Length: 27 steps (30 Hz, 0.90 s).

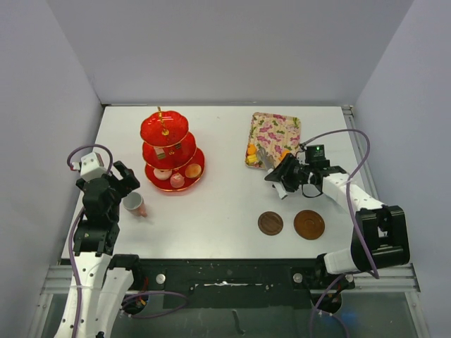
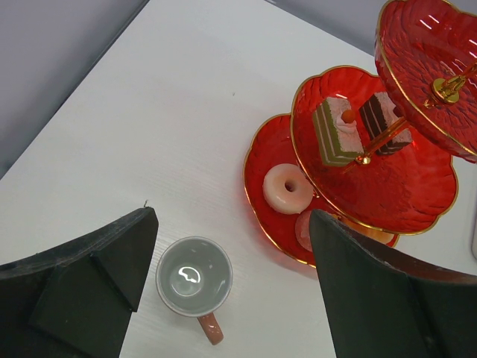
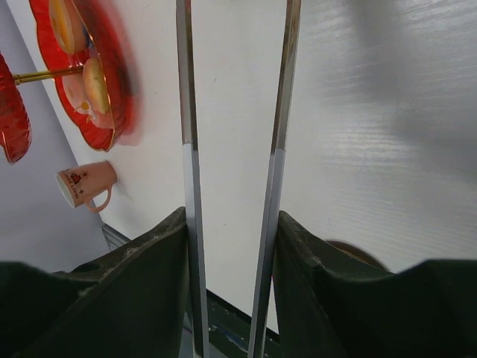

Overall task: Serve the afternoon tea
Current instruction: Pick up the desert from the tray.

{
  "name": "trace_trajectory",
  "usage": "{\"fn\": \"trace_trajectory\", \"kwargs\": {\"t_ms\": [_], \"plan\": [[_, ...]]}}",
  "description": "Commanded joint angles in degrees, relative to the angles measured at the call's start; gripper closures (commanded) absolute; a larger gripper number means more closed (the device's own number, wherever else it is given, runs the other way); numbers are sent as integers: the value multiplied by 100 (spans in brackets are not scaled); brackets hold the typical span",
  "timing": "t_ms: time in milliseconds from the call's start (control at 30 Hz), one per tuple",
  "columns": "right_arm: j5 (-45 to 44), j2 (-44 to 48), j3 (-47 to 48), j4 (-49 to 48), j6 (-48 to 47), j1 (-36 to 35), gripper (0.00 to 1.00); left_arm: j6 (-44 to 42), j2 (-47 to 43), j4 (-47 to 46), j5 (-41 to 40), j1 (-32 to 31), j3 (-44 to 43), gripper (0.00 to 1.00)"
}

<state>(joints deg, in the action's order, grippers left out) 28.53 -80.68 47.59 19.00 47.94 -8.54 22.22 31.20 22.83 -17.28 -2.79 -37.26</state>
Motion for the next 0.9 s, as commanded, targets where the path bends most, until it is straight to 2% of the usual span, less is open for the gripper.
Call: {"fn": "trace_trajectory", "kwargs": {"t_ms": [0, 133, 300, 400, 533, 667, 867], "plan": [[372, 36, -106, -739, 290, -44, 58, -24, -12, -336, 71, 7, -63, 19], [474, 57, -143, -829, 303, -65, 60, -25, -9, -332, 67, 7, -63, 19], [602, -49, -194, -1006, 338, -61, 70, -24, 0, -330, 71, 8, -63, 19], [585, -11, -211, -1072, 423, -56, 80, -24, 13, -327, 75, 14, -63, 18], [512, 62, -137, -1037, 429, -39, 89, -24, 18, -337, 84, 7, -63, 19], [348, 123, 85, -703, 255, 4, 94, -24, 12, -332, 80, 11, -63, 19], [-33, 456, 489, 158, -258, 258, 95, -25, -26, -329, 67, 14, -63, 19]]}}
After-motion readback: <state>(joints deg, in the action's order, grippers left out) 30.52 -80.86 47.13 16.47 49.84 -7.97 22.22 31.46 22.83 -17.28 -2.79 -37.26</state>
